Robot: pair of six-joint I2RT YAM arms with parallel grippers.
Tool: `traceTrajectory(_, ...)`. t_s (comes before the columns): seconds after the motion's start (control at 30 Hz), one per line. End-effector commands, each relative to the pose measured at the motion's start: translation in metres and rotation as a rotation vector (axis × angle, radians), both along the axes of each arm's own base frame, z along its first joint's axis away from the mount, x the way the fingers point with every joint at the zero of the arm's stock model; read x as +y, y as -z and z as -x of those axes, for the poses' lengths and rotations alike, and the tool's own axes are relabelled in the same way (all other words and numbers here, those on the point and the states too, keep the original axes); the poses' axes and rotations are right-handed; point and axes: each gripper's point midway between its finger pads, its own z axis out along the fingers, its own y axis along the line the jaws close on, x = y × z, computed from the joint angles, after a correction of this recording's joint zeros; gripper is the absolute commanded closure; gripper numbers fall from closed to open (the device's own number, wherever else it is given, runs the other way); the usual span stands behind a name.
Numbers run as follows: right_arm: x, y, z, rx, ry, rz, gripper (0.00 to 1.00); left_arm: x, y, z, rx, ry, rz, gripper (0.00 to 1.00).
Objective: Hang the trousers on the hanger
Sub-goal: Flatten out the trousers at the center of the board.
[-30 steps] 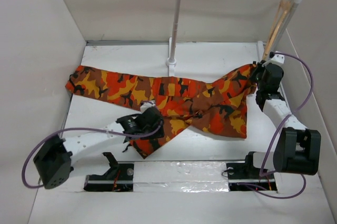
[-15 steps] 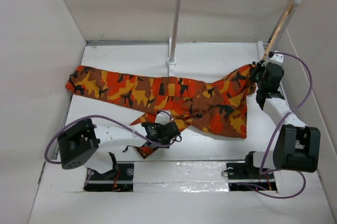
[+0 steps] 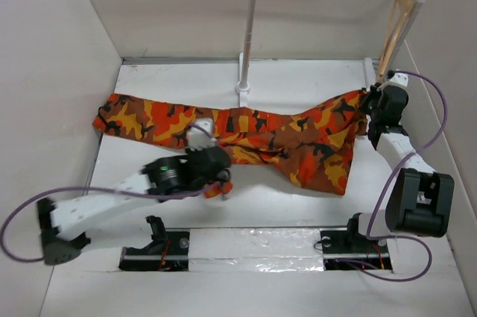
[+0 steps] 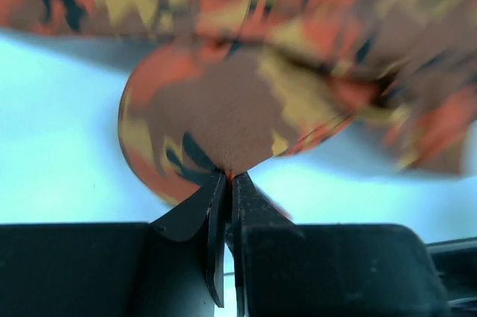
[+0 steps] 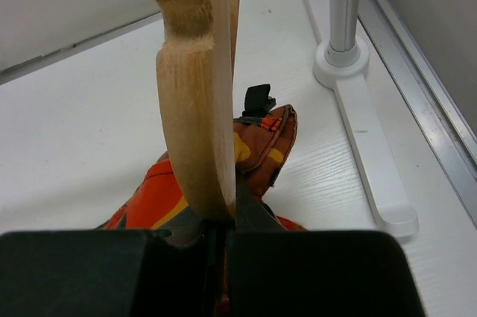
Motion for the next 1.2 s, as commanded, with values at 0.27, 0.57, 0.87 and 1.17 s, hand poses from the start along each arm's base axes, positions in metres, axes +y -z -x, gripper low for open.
traceTrajectory(0.27,-0.036,-0.021,-0.027,-0.064,0.107,0.044,1.00,0.168,-0.180,0.010,-0.401,-0.326,0.225,1.00)
traceTrajectory(0.57,-0.054,0.025,-0.031,0.018,0.203,0.009,1.00,0.234,-0.222,0.024,-0.596,-0.478,0.342,1.00)
traceTrajectory(0.87,-0.063,0.045,-0.034,0.069,0.251,0.013,0.81,0.274,-0.220,0.038,-0.638,-0.587,0.351,1.00)
traceTrajectory(1.17,-0.044,0.016,-0.015,-0.001,0.179,-0.010,0.29,0.276,-0.225,0.035,-0.712,-0.600,0.385,0.49)
